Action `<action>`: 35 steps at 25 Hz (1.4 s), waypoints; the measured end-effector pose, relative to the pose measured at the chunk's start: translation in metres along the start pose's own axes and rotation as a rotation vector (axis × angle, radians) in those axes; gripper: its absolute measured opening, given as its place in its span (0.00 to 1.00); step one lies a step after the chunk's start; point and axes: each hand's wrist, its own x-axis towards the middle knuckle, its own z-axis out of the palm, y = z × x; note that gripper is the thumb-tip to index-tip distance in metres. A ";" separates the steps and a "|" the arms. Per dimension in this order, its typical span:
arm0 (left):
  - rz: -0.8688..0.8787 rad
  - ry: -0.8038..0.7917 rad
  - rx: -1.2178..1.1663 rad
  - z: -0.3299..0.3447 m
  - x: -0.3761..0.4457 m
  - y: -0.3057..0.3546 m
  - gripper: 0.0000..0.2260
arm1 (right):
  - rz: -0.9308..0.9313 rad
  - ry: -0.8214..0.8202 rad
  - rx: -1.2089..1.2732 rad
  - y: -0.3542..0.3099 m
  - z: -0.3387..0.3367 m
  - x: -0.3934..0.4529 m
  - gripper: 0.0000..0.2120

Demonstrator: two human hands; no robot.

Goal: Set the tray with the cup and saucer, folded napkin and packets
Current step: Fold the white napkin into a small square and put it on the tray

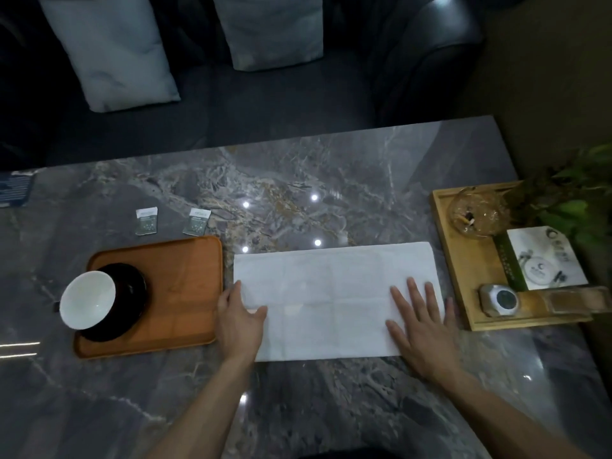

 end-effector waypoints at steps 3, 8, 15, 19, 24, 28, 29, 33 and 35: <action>-0.087 -0.006 -0.072 -0.002 0.007 0.004 0.34 | -0.057 -0.028 0.005 0.012 -0.003 -0.006 0.32; -0.187 -0.037 -0.241 -0.004 0.017 0.004 0.30 | -0.077 -0.059 0.083 0.025 -0.002 -0.033 0.35; -0.179 -0.147 -0.390 -0.022 0.020 -0.010 0.09 | -0.049 -0.085 0.092 0.026 0.000 -0.041 0.37; -0.021 -0.004 -0.251 -0.034 0.013 -0.017 0.10 | -0.090 -0.067 0.098 0.009 0.006 -0.037 0.35; 0.089 0.075 -0.094 -0.058 0.015 -0.034 0.10 | -0.177 -0.027 0.114 -0.021 0.012 -0.027 0.33; 0.112 0.072 -0.096 -0.065 0.012 -0.029 0.09 | -0.151 0.036 0.108 -0.007 0.017 -0.031 0.35; 0.103 0.067 -0.112 -0.066 0.010 -0.026 0.09 | -0.133 0.049 0.112 -0.001 0.018 -0.034 0.36; 0.082 0.024 -0.279 -0.066 0.001 -0.009 0.08 | -0.109 0.035 0.086 0.020 0.022 -0.051 0.40; 0.089 -0.002 -0.413 -0.062 -0.007 0.004 0.05 | -0.102 0.031 0.066 0.024 0.024 -0.057 0.41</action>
